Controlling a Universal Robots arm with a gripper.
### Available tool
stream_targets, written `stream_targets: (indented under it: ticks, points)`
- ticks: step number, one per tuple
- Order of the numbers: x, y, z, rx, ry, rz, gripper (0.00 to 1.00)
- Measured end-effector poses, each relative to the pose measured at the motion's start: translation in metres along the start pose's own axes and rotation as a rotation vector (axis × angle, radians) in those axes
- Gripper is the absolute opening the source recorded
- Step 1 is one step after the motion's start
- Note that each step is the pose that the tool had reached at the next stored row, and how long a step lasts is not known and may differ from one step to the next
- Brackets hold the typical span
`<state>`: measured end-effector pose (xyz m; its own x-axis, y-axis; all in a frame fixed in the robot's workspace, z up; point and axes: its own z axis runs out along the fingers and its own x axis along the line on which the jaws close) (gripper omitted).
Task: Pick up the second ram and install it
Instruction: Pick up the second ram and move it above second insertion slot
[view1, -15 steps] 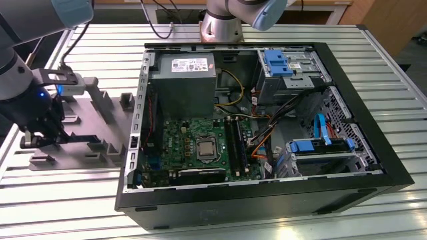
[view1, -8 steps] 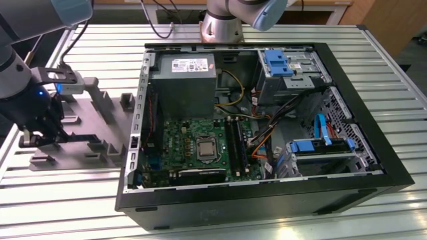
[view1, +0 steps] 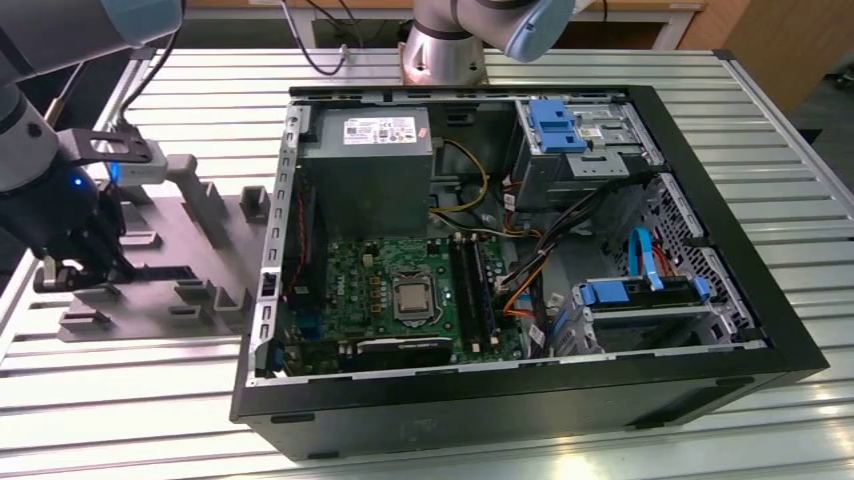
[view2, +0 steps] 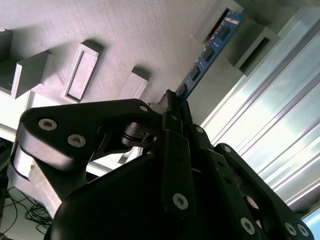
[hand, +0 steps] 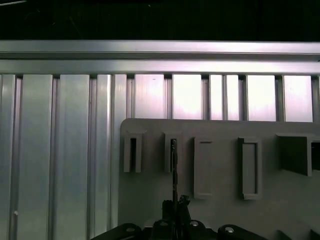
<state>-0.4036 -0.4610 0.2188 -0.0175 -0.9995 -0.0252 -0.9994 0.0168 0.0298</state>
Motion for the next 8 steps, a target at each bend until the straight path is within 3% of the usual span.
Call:
stream_targets:
  ticks: [8]
  points:
    - [-0.0001,0.0002,-0.0057,0.0,0.0,0.0,0.14]
